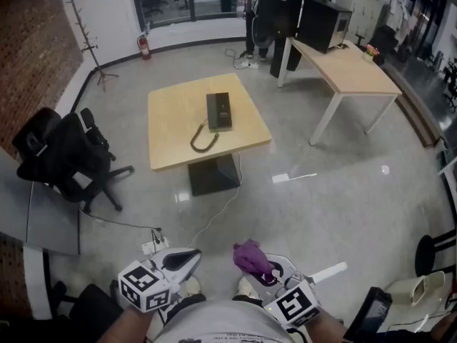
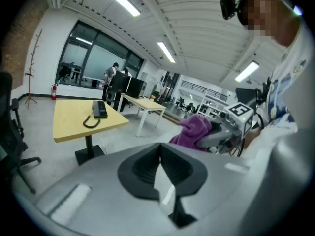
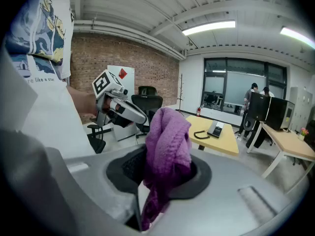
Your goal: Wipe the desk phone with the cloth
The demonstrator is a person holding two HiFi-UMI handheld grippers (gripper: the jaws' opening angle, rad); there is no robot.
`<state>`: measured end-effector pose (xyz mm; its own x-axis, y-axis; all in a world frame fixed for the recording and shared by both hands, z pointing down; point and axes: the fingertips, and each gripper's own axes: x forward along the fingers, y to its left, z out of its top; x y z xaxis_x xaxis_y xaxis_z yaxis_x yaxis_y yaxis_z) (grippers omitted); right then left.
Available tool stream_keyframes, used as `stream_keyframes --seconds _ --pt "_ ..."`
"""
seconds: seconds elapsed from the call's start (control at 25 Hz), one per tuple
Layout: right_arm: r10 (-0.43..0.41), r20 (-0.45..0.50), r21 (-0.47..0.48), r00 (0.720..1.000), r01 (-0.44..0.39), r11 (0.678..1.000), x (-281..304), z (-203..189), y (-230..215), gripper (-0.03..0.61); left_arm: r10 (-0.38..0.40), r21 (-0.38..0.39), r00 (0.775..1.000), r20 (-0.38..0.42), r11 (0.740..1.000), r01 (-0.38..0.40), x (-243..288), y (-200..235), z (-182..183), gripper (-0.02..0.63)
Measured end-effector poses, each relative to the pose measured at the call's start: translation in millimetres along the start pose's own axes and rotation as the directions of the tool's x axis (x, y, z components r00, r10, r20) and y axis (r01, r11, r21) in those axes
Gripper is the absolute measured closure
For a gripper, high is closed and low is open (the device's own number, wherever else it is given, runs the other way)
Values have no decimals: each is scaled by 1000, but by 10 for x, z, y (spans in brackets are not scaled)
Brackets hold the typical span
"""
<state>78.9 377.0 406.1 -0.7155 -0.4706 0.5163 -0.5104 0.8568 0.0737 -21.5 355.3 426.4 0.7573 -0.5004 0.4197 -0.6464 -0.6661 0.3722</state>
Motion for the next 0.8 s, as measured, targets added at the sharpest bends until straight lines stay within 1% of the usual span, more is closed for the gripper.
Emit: stream_keyframes --seconds 0.2,0.32,0.48,0.64,0.8 --pt "-10 4 -15 1000 10 1000 437 248 246 474 20 3 999 31 1000 -20 -452 474 7 607" --pt "-18 -3 -18 1000 18 1000 649 375 407 474 23 -10 999 23 1000 -23 -710 674 -101 607" --pt "-33 -18 37 999 34 999 851 474 564 472 8 -15 1000 14 1000 -7 -944 843 -211 607" --pt "-44 -37 50 998 45 998 1010 500 690 472 -13 -40 1000 8 999 13 -1056 1014 -341 607" --pt "-47 -55 59 997 51 997 1027 516 622 472 -43 -66 999 6 997 43 -939 1076 -345 607"
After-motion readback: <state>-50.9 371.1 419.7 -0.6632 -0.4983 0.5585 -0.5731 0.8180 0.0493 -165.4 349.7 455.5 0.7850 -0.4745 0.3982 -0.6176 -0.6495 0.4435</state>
